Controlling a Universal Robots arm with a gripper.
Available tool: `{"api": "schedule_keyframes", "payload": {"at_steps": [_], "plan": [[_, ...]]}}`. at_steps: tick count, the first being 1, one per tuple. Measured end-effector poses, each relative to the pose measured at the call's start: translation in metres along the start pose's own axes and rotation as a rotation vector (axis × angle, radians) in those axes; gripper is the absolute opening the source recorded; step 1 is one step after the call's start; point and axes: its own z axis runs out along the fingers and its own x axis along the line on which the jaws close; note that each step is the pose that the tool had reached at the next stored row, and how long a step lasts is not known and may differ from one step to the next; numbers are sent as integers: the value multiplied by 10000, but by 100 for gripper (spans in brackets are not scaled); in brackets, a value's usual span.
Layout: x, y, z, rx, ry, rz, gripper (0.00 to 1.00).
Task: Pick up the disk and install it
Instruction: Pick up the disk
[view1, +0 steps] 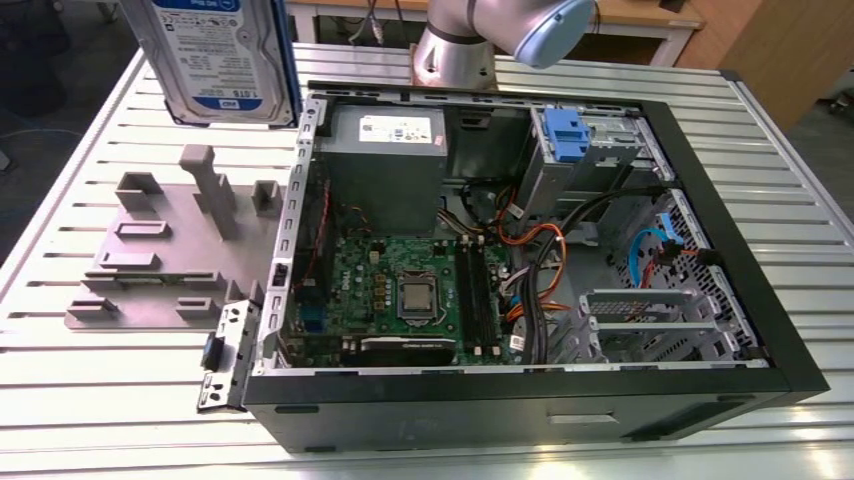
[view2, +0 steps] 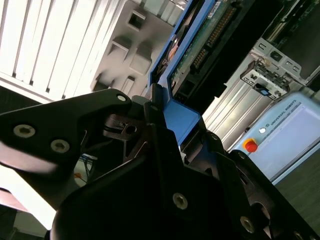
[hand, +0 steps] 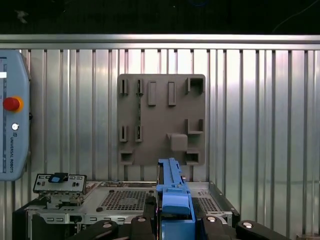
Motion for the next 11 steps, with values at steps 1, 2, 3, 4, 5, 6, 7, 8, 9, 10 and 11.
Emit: {"api": "schedule_keyframes", "payload": {"at_steps": [1,2,3,4,5,6,7,8,9,10,11], "plan": [[0,-11,0,-1,0,0,36],[-1,-19,0,0,0,1,36],[-1,-25,0,0,0,1,36],[-1,-29,0,0,0,1,36],[-1,-32,1,0,0,2,36],[0,-36,1,1,-1,2,36],[-1,-39,1,0,0,1,36],[-1,-43,1,-1,0,1,36],[-1,-47,1,0,0,1,36],[-1,-51,1,0,0,1,36],[-1,-53,1,0,0,1,36]]}}
